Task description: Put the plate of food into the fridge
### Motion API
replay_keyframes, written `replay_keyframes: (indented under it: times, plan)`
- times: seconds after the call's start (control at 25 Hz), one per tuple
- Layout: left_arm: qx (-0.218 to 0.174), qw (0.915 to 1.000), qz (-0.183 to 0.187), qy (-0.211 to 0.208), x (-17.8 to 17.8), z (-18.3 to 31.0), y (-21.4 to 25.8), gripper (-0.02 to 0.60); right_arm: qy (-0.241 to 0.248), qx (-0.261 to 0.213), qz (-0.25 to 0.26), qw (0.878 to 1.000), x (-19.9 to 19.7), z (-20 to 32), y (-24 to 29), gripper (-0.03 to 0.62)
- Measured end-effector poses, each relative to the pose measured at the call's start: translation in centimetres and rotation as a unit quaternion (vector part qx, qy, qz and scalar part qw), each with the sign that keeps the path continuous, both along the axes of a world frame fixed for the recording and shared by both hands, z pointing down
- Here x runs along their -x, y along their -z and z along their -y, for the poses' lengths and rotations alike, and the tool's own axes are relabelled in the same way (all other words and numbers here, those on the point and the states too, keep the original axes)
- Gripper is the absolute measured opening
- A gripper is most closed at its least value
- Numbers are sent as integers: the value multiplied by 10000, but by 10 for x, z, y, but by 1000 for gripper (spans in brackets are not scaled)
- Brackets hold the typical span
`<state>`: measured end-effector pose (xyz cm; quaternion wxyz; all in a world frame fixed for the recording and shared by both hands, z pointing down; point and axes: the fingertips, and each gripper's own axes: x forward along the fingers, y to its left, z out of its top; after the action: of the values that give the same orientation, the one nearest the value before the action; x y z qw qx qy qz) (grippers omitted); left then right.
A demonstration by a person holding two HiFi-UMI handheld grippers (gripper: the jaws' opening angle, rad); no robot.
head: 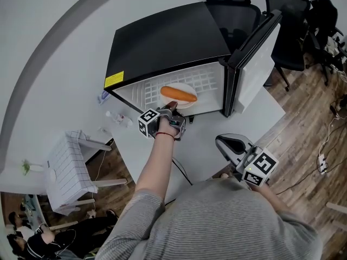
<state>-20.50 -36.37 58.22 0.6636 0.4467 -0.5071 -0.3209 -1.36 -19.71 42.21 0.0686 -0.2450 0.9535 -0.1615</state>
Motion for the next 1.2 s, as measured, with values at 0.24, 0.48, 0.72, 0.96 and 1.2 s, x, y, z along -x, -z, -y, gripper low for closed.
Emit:
replay_keyframes:
  times: [0.24, 0.48, 0.72, 0.96, 1.2]
  plan:
    - [65, 9998, 103, 183, 0, 5, -3, 28, -79, 41, 2, 10000, -5, 2, -2, 15]
    - [62, 9993, 48, 376, -4, 15, -3, 28, -103, 65, -14, 9999, -8, 3, -3, 15]
    - [52, 9984, 77, 559, -5, 27, -2, 28, -143, 120, -6, 9998, -9, 5, -5, 15]
    - [95, 9974, 147, 705, -4, 33, -4, 26, -190, 150, -10, 9997, -12, 8, -8, 15]
    - [42, 9977, 375, 564, -4, 35, -3, 28, -215, 134, 9, 9997, -13, 11, -8, 15]
